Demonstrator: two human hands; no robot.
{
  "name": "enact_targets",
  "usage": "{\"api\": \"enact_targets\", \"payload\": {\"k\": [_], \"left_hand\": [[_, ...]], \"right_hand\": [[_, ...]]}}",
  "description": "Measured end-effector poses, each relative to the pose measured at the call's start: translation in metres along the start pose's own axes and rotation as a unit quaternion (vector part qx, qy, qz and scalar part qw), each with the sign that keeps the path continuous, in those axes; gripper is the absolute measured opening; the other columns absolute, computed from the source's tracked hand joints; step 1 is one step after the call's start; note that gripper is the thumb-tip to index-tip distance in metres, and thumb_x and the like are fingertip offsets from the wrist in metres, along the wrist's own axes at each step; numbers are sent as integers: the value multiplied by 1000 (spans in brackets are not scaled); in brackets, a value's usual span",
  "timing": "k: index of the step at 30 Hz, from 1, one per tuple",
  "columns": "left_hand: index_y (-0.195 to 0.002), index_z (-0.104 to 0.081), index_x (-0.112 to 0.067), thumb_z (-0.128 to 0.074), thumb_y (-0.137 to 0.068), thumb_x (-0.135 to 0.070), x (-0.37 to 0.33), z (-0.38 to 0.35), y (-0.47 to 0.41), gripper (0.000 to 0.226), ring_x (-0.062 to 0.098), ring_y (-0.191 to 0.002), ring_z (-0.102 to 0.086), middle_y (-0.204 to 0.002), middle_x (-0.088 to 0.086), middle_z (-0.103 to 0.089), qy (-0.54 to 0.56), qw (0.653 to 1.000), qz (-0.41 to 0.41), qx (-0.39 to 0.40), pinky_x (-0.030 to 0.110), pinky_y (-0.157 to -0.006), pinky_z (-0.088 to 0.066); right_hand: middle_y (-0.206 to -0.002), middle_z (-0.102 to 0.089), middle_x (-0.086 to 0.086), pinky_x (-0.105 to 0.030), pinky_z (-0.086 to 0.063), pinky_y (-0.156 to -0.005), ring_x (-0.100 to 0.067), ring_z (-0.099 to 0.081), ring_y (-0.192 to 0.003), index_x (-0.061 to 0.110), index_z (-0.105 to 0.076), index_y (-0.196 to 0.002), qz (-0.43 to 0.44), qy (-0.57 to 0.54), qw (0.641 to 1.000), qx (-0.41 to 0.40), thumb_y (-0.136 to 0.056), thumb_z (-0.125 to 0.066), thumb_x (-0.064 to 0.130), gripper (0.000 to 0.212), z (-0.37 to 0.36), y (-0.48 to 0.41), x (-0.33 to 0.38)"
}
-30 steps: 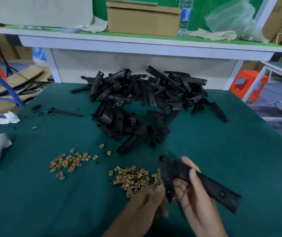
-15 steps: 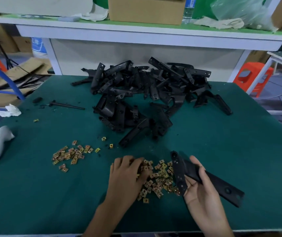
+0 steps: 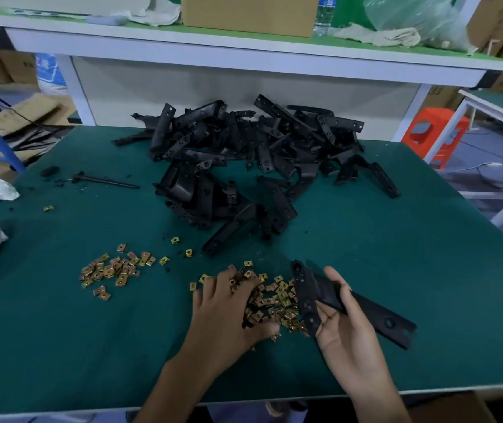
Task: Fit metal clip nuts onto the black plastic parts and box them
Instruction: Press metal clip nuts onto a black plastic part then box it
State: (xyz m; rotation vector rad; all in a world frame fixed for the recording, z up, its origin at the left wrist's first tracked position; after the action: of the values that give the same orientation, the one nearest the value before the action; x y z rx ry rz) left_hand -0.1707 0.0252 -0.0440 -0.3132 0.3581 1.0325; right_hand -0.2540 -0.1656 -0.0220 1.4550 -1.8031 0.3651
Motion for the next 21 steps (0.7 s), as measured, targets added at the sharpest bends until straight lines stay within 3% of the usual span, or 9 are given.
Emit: {"api": "enact_targets", "payload": {"k": [3, 7, 10, 14, 18, 21], "left_hand": [[-139, -49, -42, -34, -84, -85, 0, -4, 1, 71, 20, -133, -29, -147, -7, -31, 4, 1000, 8, -26, 42, -111, -24], [-117, -70, -27, -60, -93, -53, -3, -3, -14, 36, 26, -106, -57, -120, 2, -58, -25, 993, 5, -117, 42, -93, -45], [-110, -73, -24, -65, -93, -46, -4, -3, -21, 28, 26, -95, -58, -108, 3, -61, -22, 991, -2, -134, 40, -84, -46], [-97, -74, -22, -68, -94, -34, -3, -4, -20, 15, 26, -94, -53, -110, 4, -61, 16, 980, -9, -198, 37, -81, -45], [-98, -70, -20, -53, -102, -39, -2, -1, -16, 26, 19, -97, -49, -107, -3, -61, 77, 970, -15, -232, 33, -85, -40], [-93, -62, -20, -35, -103, -52, -5, 2, -10, 43, 11, -84, -47, -90, -11, -59, 142, 961, -9, -239, 22, -76, -33]], "right_hand": [[-130, -67, -19, -33, -61, -83, -26, -70, -110, 23, -67, -131, -4, -2, 1000, 2, -98, -51, 36, 40, 1, -1, 0], [-134, -65, -19, -33, -61, -85, -26, -69, -113, 23, -66, -133, -9, -6, 1000, 2, -99, -51, 36, 39, 4, -1, 0], [-134, -65, -20, -33, -61, -84, -27, -68, -113, 22, -66, -133, -10, -8, 1000, 4, -98, -52, 36, 40, 4, -1, 0], [-131, -66, -20, -33, -61, -82, -27, -69, -112, 23, -69, -130, -7, -8, 1000, 4, -98, -52, 36, 38, 4, -2, 0], [-130, -67, -20, -31, -60, -80, -26, -70, -110, 25, -70, -129, -7, 1, 1000, 5, -98, -53, 38, 37, 3, -4, -1], [-129, -68, -19, -31, -60, -81, -26, -70, -111, 26, -69, -130, -4, 9, 1000, 3, -97, -53, 39, 38, 4, -4, -2]]}}
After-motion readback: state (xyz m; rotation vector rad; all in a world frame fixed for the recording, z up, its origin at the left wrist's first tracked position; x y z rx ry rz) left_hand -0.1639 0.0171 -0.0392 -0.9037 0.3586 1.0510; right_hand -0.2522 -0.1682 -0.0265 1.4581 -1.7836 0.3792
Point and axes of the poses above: each hand's wrist, its own y-axis away from the middle knuckle, its own z-axis out of the back of the hand, x = y × z, the point moved 1 cm from there along -y, towards the middle knuckle
